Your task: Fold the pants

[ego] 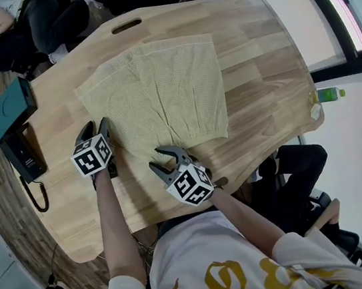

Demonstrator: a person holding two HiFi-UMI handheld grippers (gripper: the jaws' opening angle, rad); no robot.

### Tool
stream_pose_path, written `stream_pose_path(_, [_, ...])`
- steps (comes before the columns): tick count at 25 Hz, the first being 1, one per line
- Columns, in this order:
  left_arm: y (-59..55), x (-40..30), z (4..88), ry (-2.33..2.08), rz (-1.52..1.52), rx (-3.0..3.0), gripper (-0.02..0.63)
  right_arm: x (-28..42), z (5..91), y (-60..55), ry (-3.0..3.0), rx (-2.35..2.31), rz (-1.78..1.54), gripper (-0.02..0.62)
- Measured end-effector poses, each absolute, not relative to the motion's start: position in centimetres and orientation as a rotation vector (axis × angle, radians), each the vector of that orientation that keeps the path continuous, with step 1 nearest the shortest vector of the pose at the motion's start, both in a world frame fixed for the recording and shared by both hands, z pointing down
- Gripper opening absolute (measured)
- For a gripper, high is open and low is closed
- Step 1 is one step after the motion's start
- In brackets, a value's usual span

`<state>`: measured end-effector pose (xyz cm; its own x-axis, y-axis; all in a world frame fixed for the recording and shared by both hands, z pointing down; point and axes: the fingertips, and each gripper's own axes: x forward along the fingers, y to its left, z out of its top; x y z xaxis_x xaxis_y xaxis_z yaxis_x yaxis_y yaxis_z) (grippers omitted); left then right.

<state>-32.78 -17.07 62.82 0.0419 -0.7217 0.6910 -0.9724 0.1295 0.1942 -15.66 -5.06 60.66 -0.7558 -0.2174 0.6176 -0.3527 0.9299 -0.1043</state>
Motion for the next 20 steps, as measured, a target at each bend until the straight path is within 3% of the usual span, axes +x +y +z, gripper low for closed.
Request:
stream_pose_path(12, [-18.7, -32.8, 64.0, -1.722, 0.701, 1.643, 0.183, -16.0, 63.3, -4.8, -2.363, 0.363, 0.2, 0.161])
stream_pose_path(20, [-20.0, -31.3, 63.9, -1.683, 0.709, 1.733, 0.044, -16.1, 63.9, -5.1, -2.314, 0.31, 0.21, 0.102])
